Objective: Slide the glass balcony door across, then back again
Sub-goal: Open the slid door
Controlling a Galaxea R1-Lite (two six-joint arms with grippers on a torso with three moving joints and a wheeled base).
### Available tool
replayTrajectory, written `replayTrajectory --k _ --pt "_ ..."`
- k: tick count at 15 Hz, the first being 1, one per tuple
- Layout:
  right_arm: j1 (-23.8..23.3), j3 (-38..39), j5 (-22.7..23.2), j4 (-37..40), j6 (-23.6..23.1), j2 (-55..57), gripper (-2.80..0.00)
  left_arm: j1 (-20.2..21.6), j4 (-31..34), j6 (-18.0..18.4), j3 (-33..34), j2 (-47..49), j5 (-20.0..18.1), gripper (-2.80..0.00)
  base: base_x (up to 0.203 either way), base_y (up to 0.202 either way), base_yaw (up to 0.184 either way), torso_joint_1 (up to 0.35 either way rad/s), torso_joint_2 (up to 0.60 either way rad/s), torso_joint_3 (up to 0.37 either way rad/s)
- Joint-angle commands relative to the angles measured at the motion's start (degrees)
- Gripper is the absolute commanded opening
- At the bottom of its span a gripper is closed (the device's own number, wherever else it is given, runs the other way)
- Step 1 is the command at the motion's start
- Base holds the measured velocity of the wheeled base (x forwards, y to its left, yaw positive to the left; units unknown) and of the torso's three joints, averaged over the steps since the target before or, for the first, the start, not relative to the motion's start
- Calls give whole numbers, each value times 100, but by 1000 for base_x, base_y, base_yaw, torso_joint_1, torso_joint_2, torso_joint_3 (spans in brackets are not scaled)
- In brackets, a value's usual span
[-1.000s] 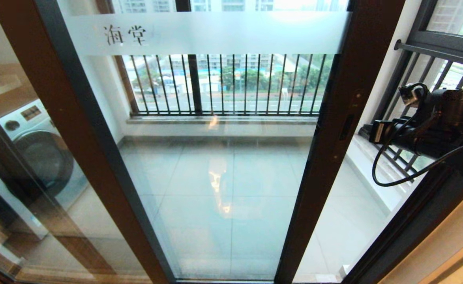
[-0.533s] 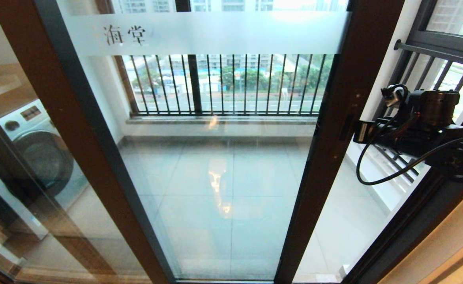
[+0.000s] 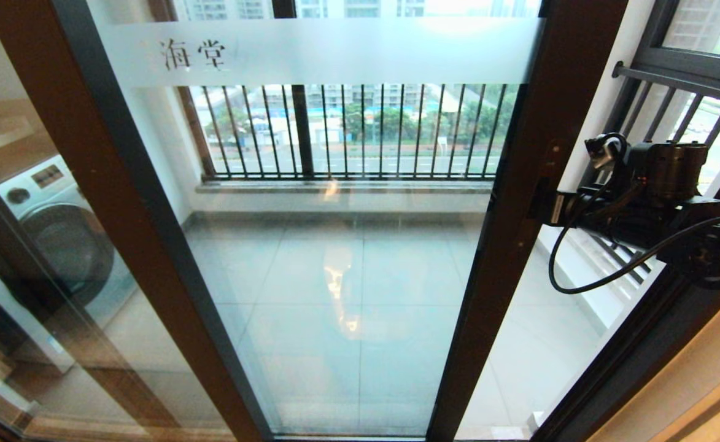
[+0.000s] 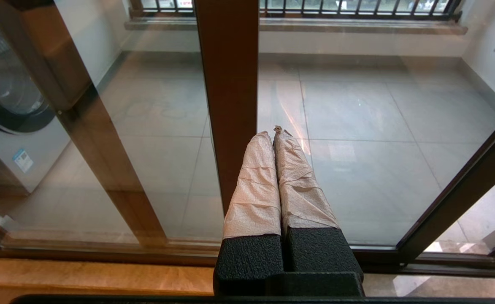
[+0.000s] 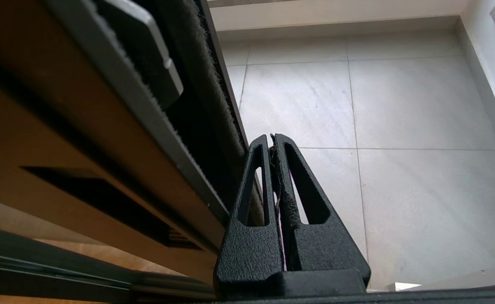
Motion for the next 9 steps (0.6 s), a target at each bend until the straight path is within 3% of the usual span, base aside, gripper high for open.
replayTrajectory --k 1,9 --pt "110 20 22 -23 -1 -40 -280 1 2 0 0 0 -1 -280 0 0 0 0 0 0" --pt "456 36 -194 -23 3 4 -280 1 2 0 0 0 -1 -280 0 0 0 0 0 0"
